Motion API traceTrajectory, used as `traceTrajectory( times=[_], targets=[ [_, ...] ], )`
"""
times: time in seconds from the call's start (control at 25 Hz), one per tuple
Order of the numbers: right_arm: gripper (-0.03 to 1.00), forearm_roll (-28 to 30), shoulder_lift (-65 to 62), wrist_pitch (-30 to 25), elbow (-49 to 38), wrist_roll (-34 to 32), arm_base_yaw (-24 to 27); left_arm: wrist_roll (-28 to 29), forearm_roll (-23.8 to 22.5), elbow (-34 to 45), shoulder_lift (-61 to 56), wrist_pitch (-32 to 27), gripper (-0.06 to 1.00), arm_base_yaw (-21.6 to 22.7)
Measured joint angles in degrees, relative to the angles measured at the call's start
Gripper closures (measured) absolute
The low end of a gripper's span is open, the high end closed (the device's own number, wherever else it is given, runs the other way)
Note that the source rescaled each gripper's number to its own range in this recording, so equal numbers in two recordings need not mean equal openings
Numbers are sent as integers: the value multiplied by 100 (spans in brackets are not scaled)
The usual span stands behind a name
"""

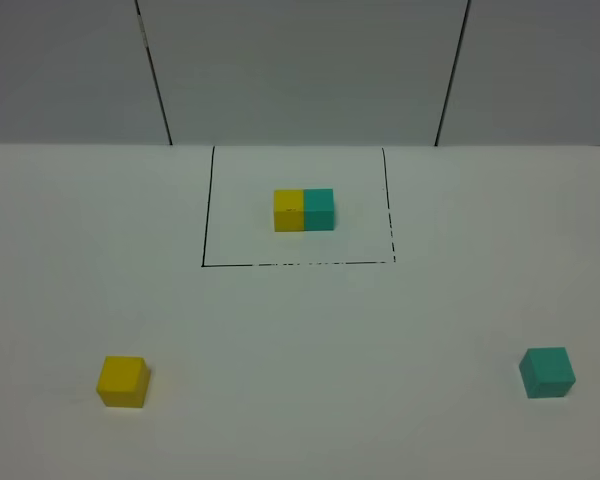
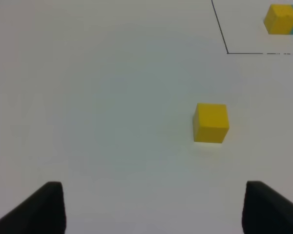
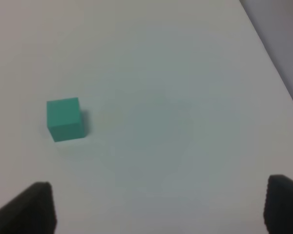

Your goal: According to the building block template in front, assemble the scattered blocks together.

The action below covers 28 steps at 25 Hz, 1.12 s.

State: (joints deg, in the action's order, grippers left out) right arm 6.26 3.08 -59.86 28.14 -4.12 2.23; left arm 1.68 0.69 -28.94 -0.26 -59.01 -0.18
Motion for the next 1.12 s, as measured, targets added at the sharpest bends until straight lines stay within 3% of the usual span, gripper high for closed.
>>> traceTrajectory(
  times=[1.12],
  targets=[
    [25, 0, 0, 0, 0, 0, 0, 0, 0, 0, 0, 0, 30, 0]
  ],
)
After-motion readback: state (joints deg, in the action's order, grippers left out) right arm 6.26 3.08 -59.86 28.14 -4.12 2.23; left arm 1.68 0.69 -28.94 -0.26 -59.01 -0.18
